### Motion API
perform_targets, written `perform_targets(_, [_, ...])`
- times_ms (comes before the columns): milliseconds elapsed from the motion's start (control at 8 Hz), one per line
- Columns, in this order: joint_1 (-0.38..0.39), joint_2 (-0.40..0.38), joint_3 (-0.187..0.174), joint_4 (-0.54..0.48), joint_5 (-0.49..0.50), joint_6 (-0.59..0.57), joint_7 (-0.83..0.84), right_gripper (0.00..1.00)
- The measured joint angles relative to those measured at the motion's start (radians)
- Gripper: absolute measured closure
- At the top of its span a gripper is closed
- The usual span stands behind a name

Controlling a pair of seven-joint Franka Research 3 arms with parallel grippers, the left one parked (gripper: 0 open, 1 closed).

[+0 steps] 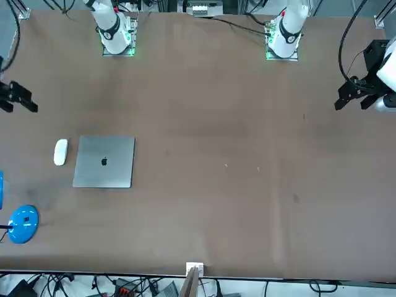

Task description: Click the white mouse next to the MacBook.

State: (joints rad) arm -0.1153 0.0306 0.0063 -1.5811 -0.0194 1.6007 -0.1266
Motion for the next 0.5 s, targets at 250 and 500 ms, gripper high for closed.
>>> perform_targets(250, [0.048,-0.002,-0.003,0.016,0.0,-0.025,0.023,0.0])
perform_targets(500, [0.083,-0.005,-0.009,0.019,0.0,-0.037,0.045,0.0])
